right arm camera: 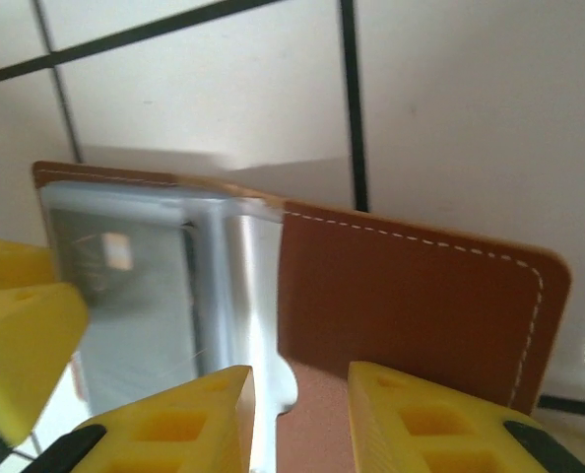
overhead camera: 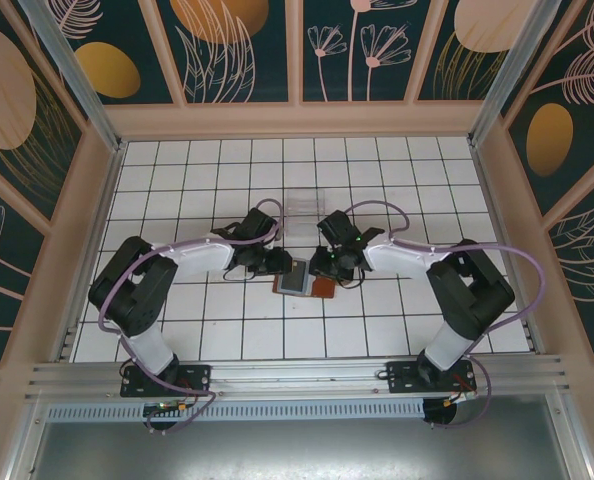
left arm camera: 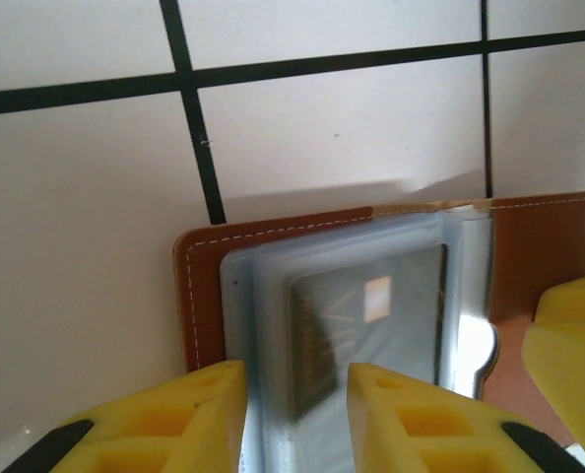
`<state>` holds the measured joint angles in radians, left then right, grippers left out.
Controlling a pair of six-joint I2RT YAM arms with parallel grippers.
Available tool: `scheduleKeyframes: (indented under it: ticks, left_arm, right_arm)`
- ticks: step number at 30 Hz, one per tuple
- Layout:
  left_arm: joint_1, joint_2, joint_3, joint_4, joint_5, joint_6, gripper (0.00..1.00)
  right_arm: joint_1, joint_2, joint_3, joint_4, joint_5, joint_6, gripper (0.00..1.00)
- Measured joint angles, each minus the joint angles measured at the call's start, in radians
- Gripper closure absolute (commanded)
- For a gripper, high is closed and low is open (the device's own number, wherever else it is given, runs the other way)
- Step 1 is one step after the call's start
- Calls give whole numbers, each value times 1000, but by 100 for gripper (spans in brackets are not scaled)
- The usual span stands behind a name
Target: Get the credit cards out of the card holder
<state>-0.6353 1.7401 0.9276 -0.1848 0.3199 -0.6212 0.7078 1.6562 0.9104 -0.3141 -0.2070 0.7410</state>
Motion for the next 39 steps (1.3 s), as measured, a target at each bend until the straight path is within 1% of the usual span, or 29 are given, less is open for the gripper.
scheduleKeyframes:
  ticks: [7, 18, 28, 39]
  left_arm:
    - [0, 2, -12, 19, -5, -2, 69]
    - [0, -17, -68, 97, -3, -39, 70]
    - [0, -21, -86, 128, -3, -47, 72]
    - [0, -25, -96, 140, -2, -50, 73]
  right_arm:
    - [-13, 24, -22, 48, 0, -12, 69]
    - [-15, 24, -19, 58, 13, -29, 69]
    - [-14, -4, -13, 106, -87, -21, 69]
    - [3, 31, 8, 133, -128, -6, 70]
